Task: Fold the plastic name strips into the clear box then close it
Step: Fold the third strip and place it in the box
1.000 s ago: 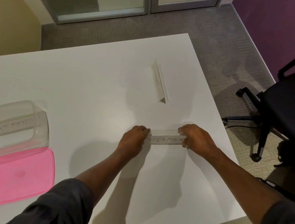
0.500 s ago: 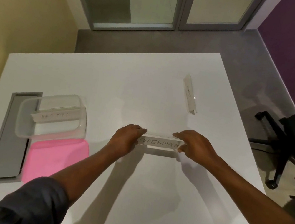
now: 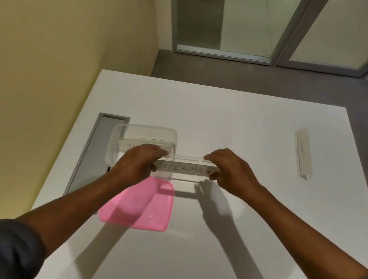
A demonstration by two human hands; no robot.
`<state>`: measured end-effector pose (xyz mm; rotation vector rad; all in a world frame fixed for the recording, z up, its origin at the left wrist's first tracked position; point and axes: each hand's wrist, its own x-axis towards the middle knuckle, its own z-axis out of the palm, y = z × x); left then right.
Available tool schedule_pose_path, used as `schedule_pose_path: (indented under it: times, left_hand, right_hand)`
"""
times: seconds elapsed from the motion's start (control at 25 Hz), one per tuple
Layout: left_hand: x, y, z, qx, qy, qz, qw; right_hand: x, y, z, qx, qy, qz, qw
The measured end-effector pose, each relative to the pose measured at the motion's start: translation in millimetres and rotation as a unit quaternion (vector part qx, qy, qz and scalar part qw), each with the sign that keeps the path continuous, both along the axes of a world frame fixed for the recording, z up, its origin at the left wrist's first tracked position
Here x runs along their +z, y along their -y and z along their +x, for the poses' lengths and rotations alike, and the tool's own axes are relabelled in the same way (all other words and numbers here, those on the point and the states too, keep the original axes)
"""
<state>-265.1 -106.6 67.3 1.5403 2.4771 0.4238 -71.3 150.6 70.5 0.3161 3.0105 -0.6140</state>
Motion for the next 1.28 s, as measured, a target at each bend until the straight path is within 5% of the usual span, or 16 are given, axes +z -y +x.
schedule_pose_path:
  times: [0.48,1.28]
  left_hand:
    - [-7,67,-100,0.002,-0.031,-0.076,0.997]
    - [-74,49,-131,-0.060,-0.019,-0.194,0.979]
  right_hand:
    - [-12,77,-147,0.103,0.084,0.086,0.987]
    - [-85,113,-193,0.156,0.206,0.166,0.952]
